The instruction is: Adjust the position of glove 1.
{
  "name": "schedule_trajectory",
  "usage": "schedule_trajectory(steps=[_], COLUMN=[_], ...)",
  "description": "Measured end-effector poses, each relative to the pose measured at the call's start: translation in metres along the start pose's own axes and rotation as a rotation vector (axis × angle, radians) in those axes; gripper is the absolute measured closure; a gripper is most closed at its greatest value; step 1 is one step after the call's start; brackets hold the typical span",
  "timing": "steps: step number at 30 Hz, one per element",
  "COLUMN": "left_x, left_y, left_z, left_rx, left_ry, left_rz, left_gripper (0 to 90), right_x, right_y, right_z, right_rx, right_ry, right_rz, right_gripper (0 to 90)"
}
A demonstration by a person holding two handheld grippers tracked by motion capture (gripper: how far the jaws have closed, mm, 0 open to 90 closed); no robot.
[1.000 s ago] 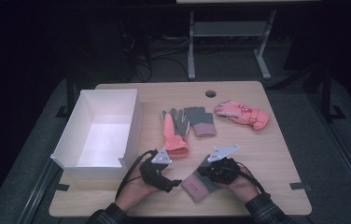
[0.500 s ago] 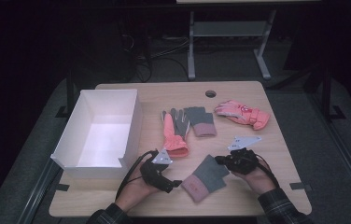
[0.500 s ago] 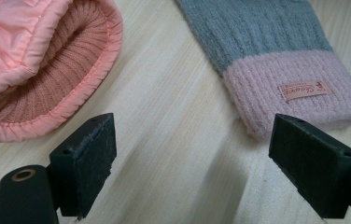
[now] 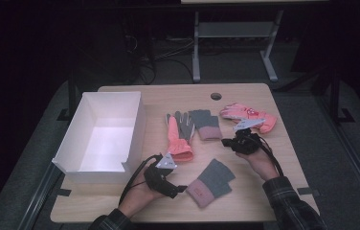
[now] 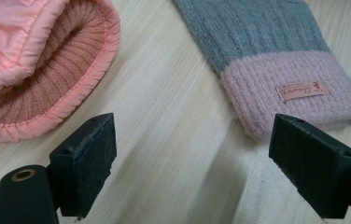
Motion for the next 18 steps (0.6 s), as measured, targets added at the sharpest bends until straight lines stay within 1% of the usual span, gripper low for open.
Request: schedule_trajectory(steps=[1, 2, 3, 4, 5, 6, 7, 8, 9, 10, 11, 12, 13, 14, 15, 17, 18], left_x=[0.0, 0.0, 0.0, 0.0, 0.0, 0.0, 0.0, 0.0, -0.001, 0.0, 0.0, 0.0, 0.0, 0.0, 0.0, 0.0, 0.0], left_y=[0.0, 0.0, 0.001, 0.001, 0.001, 0.0, 0.001, 0.002, 0.002, 0.001, 0.002, 0.002, 0.002, 0.003, 0.003, 0.003, 0.003], left_z=[0.0, 0.0, 0.0, 0.0, 0.0, 0.0, 0.0, 0.0, 0.0, 0.001, 0.001, 0.0, 0.0, 0.0, 0.0, 0.0, 0.0], left_rx=[-0.001, -0.002, 0.001, 0.001, -0.002, -0.011, -0.004, -0.004, -0.004, -0.013, -0.014, -0.007, -0.007, -0.006, -0.001, 0.0, -0.001], left_ry=[-0.007, -0.009, -0.007, -0.007, -0.006, -0.013, -0.006, -0.006, -0.004, -0.012, -0.011, -0.005, -0.005, -0.003, 0.002, 0.003, 0.002], left_rz=[-0.001, -0.003, -0.003, -0.003, -0.007, -0.007, -0.008, -0.009, -0.008, -0.008, -0.009, -0.009, -0.01, -0.01, -0.011, -0.011, -0.011], left_gripper=[14.5, 14.5, 14.5, 14.5, 14.5, 14.5, 14.5, 14.5, 14.5, 14.5, 14.5, 14.5, 14.5, 14.5, 14.5, 14.5, 14.5], right_x=[-0.003, -0.007, -0.015, -0.015, -0.02, -0.025, -0.029, -0.036, -0.039, -0.044, -0.051, -0.051, -0.055, -0.059, -0.065, -0.067, -0.07], right_y=[0.002, 0.006, 0.011, 0.011, 0.013, 0.015, 0.017, 0.019, 0.02, 0.022, 0.026, 0.026, 0.028, 0.029, 0.031, 0.03, 0.03], right_z=[0.002, 0.005, 0.01, 0.01, 0.012, 0.016, 0.018, 0.021, 0.023, 0.025, 0.028, 0.028, 0.029, 0.03, 0.03, 0.029, 0.028], right_rx=[0.005, -0.002, -0.011, -0.011, -0.003, -0.02, -0.007, 0.0, -0.006, -0.012, -0.003, -0.003, -0.024, -0.026, -0.031, -0.034, -0.023], right_ry=[-0.003, 0.013, -0.003, -0.003, -0.005, -0.003, -0.007, -0.018, -0.021, -0.027, -0.033, -0.033, -0.04, -0.045, -0.043, -0.049, -0.068], right_rz=[-0.01, -0.017, -0.025, -0.025, -0.038, -0.029, -0.033, -0.051, -0.049, -0.052, -0.072, -0.072, -0.066, -0.074, -0.059, -0.061, -0.068], right_gripper=[90.0, 90.0, 90.0, 90.0, 90.0, 90.0, 90.0, 90.0, 90.0, 90.0, 90.0, 90.0, 90.0, 90.0, 90.0, 90.0, 90.0])
Point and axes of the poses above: each handheld gripper's, and its own axes: x roughly backward along the jaws, z roughly out of its top, y roughly to its right, the point moved 2 cm from there along -x, roughly forward along the jaws, and after that the axes turned 9 degrees about y, right-handed, at the moved point
